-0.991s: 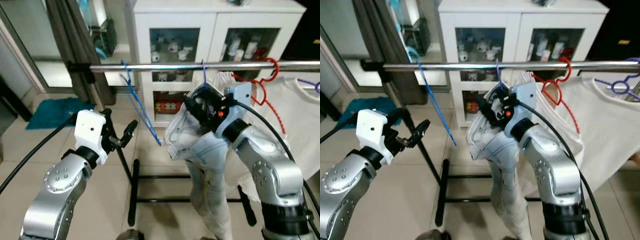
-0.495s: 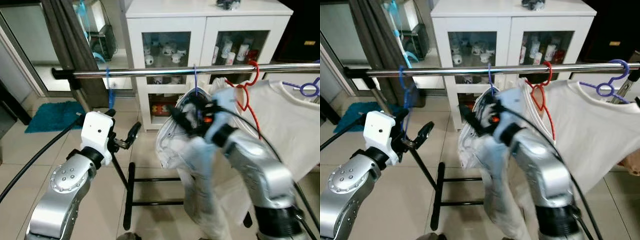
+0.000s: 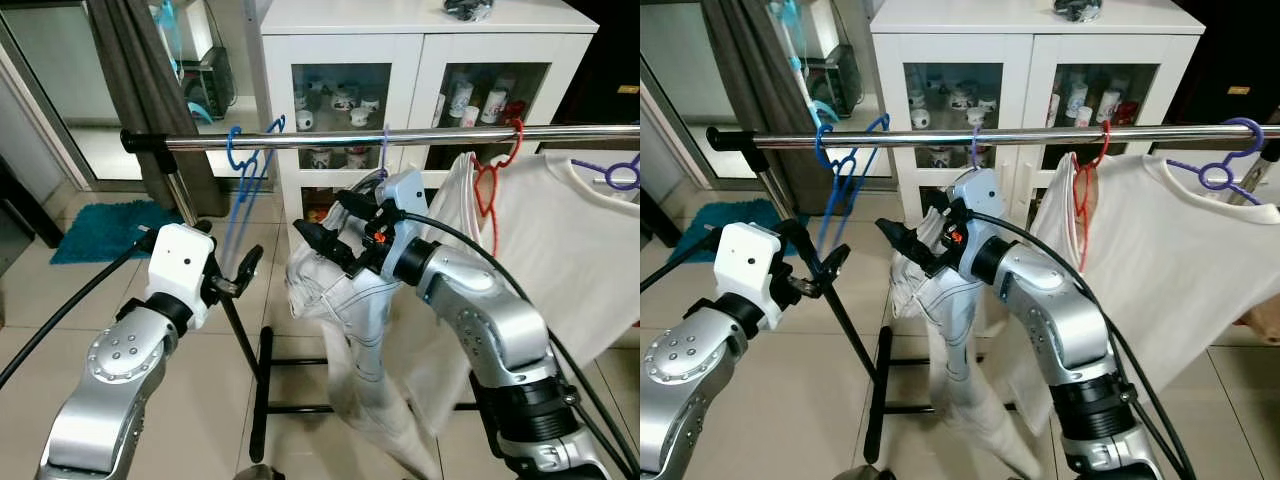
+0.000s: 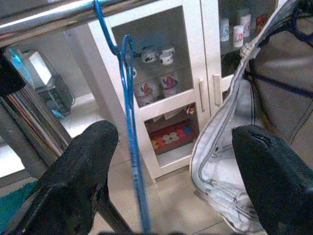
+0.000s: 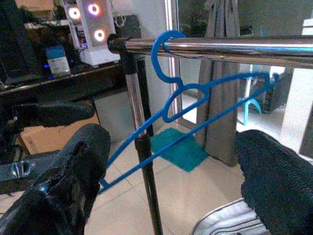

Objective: Hang hanger

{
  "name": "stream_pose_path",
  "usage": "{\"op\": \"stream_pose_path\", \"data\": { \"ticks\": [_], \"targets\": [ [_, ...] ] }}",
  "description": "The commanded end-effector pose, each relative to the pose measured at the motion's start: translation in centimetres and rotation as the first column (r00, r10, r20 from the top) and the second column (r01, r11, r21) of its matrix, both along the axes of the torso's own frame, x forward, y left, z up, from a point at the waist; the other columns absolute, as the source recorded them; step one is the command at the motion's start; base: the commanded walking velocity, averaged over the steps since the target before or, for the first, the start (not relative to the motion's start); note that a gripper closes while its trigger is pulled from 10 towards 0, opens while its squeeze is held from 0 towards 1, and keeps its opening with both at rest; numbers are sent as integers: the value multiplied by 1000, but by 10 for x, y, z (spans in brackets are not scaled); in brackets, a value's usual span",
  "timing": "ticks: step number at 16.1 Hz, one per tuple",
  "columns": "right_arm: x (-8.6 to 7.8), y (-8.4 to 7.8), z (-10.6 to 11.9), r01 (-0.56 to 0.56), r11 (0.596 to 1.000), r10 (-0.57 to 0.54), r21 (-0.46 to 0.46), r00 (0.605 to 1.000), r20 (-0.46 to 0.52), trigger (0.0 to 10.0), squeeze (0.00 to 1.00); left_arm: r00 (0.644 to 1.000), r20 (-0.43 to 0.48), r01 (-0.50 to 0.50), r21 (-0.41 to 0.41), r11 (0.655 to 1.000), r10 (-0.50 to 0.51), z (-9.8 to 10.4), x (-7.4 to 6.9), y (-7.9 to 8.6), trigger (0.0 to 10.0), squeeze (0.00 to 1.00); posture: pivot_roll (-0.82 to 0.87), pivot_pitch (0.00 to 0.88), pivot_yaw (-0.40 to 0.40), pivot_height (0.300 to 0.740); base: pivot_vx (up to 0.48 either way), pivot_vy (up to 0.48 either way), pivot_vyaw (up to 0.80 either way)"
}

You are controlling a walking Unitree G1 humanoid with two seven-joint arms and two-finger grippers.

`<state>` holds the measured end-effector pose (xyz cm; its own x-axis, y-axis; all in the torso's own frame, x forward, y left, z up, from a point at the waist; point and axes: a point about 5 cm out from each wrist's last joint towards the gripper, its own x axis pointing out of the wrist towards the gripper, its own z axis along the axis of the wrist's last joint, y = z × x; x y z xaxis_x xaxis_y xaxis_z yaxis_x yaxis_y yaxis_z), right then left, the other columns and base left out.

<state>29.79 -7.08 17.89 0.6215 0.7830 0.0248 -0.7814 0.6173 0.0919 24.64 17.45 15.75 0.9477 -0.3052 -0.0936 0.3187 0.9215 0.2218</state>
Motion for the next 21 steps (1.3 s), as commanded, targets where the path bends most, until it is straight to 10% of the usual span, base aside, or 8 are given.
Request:
{"op": "stream_pose_path", "data": {
  "ticks": [1,2,6,7,8,10,20,21],
  "targets": [
    [3,8,16,-45,999,43,12,993,112,10000,27,999,-22,-28,21,999,28,-3,0,6,10000,0,-68,0,55,740,0,0,0],
    [5,9,14,-54,999,53,5,991,123,10000,1000,999,-22,-33,28,999,34,-4,0,7,10000,0,-69,0,54,740,0,0,0],
    [5,12,8,-96,995,95,-2,983,156,10000,1000,999,-29,-39,36,999,40,-5,-1,8,10000,0,-65,0,47,740,0,0,0],
    [7,13,6,-94,996,94,-7,980,173,10000,0,999,-31,-41,39,998,42,-5,-2,8,10000,0,-64,0,44,740,0,0,0],
    [7,13,5,-97,995,97,-7,980,175,10000,0,999,-31,-42,40,998,43,-5,-2,8,10000,0,-64,0,43,740,0,0,0],
    [8,15,4,-109,994,106,10,978,179,0,0,999,-31,-43,41,998,44,-6,-2,8,10000,0,-63,0,42,740,0,0,0],
    [10,15,5,-116,991,101,62,973,208,0,0,999,-46,-23,53,998,25,-9,-4,5,10000,0,-62,0,39,740,0,0,0],
    [10,15,5,-103,993,89,52,972,218,8078,0,999,-47,-21,54,998,24,-9,-5,5,10000,0,-61,0,40,740,0,0,0]
  ]
}}
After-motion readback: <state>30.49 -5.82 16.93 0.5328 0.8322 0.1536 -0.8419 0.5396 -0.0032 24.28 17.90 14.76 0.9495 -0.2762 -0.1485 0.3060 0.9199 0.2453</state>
